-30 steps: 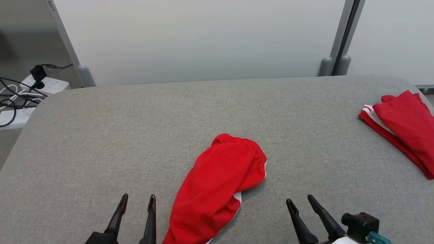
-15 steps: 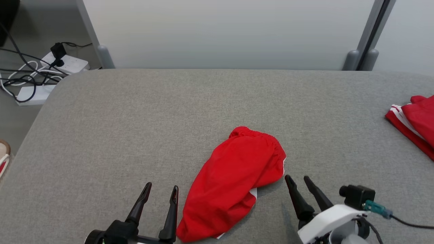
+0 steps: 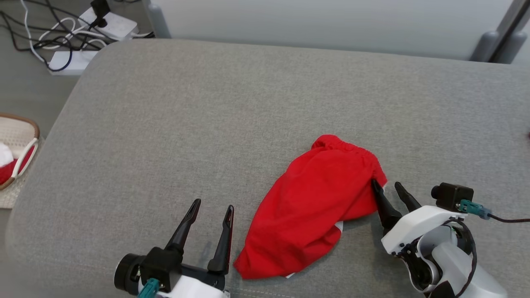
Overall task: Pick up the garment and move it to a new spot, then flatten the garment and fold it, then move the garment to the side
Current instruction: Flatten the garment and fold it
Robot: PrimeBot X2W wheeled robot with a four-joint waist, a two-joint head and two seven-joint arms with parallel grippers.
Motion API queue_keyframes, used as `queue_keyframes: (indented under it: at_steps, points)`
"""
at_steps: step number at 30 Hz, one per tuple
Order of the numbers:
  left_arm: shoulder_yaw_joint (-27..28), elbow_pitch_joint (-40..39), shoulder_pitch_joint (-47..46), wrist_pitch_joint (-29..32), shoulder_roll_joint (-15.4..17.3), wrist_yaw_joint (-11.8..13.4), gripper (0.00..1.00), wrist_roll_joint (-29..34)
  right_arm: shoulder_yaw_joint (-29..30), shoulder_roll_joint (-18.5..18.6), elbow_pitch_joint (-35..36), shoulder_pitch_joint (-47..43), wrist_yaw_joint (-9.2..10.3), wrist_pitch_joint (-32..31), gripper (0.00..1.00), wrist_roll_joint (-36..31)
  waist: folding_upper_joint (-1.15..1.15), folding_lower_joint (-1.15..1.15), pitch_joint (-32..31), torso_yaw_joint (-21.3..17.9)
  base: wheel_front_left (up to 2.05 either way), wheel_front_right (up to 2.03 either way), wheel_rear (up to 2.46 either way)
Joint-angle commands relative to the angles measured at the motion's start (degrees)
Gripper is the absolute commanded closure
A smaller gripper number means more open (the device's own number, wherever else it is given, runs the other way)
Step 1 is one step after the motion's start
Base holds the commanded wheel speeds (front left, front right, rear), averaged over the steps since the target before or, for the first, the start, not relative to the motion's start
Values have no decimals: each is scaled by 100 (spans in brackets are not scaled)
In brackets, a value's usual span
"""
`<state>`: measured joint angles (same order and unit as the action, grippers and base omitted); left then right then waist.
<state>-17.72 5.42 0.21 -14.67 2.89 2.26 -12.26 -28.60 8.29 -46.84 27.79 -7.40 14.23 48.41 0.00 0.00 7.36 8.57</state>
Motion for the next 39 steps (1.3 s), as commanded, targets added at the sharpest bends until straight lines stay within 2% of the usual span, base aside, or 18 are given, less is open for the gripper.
queue_keyframes:
  at_steps: [1,6,7,8,12,16,20,25,28,31,34,39]
  points:
    - [145,-134,-316,-33,-2,40,0,-38,-201,4,-128,168,-9,52,0,74,0,0,108,107,0,0,0]
    - [105,-113,-405,-33,-2,68,0,-69,-424,-52,-615,383,-9,-75,0,286,0,0,156,148,0,0,0]
    - [100,-109,-431,-33,-2,85,0,-81,-542,-88,-709,453,-9,-115,53,408,0,0,159,143,0,0,0]
    - [100,-106,-438,-33,-2,93,0,-86,-618,-91,-726,482,-9,-111,100,444,0,0,155,134,0,0,0]
    - [134,-97,-415,-33,-2,97,0,-76,-856,-13,-823,553,-9,-15,100,581,0,0,74,23,0,0,0]
    - [167,-114,-398,-33,-2,85,0,-45,-706,177,-769,658,-9,67,100,547,0,0,10,-122,0,0,0]
    - [216,-122,-387,-33,-2,79,0,-19,110,526,-255,686,-9,74,100,82,0,0,-40,-283,0,0,0]
    - [221,-121,-350,-33,-2,74,0,-19,1313,869,526,537,-9,75,100,-864,0,0,-156,-441,0,0,0]
    - [201,-112,-304,-33,-2,73,0,-33,1827,924,1030,521,-9,75,100,-1377,0,0,-255,-521,0,0,0]
    - [181,-99,-256,-33,-2,74,0,-33,2033,850,1591,564,-9,76,100,-1794,0,0,-345,-576,0,0,0]
    - [152,-83,-236,-33,-2,73,0,-42,1733,644,1924,539,-9,76,100,-1973,0,0,-420,-585,0,0,0]
    - [73,-19,-232,-33,-2,55,0,-74,469,393,1787,322,-9,-111,100,-1676,0,0,-501,-499,0,0,0]
